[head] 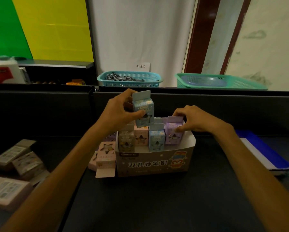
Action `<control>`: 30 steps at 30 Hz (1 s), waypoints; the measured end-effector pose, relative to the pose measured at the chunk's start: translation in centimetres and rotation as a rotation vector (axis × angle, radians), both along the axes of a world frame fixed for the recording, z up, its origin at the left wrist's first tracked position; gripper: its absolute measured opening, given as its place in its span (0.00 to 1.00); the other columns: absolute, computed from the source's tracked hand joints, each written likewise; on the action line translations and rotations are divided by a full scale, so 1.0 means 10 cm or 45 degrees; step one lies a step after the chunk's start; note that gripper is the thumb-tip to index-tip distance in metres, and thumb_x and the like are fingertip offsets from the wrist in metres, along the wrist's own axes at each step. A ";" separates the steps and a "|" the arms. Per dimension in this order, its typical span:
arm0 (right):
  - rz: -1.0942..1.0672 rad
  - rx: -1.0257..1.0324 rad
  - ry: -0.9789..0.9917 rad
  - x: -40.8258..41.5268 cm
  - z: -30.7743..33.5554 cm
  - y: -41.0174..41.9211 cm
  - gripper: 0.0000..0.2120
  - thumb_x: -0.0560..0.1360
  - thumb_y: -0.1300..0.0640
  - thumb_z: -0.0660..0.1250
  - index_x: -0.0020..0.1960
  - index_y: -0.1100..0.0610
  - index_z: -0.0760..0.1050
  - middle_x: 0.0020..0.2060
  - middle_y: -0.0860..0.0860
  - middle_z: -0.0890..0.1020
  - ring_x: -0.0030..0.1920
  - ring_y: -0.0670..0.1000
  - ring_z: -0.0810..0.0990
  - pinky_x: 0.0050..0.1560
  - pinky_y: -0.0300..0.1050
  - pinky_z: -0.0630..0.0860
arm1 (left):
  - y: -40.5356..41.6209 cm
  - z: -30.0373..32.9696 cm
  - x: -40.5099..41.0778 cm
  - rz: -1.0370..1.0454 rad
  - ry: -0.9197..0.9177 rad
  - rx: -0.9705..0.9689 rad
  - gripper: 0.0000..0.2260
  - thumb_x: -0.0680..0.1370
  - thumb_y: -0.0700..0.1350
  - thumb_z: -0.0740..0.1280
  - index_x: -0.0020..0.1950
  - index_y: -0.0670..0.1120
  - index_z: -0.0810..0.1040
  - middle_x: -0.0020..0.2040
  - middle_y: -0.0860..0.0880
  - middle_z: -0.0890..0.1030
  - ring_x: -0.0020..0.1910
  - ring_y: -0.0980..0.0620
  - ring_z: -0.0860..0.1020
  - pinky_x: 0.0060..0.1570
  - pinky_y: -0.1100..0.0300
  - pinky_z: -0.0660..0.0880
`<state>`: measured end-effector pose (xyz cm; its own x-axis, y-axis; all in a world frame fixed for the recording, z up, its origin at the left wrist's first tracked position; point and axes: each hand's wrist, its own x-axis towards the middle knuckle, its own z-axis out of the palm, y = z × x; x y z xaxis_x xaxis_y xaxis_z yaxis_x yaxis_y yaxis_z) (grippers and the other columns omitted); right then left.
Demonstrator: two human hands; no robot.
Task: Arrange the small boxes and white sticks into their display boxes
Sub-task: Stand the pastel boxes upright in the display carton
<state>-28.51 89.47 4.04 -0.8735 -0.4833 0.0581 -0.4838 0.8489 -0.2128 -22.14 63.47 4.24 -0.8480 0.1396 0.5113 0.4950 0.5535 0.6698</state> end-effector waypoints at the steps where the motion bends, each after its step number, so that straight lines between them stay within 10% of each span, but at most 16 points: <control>1: -0.018 0.059 0.021 -0.02 -0.02 -0.02 0.21 0.68 0.50 0.75 0.59 0.47 0.74 0.49 0.45 0.71 0.47 0.45 0.71 0.46 0.40 0.70 | 0.01 0.00 0.00 -0.002 -0.010 -0.005 0.19 0.71 0.45 0.73 0.59 0.53 0.72 0.52 0.54 0.80 0.47 0.60 0.80 0.43 0.66 0.78; 30: 0.057 0.240 0.176 -0.03 -0.13 -0.12 0.25 0.69 0.45 0.73 0.62 0.46 0.70 0.58 0.46 0.75 0.59 0.49 0.70 0.59 0.47 0.65 | 0.24 -0.11 -0.06 -0.099 -0.177 -0.209 0.20 0.69 0.44 0.75 0.58 0.51 0.73 0.52 0.54 0.80 0.50 0.59 0.80 0.47 0.63 0.79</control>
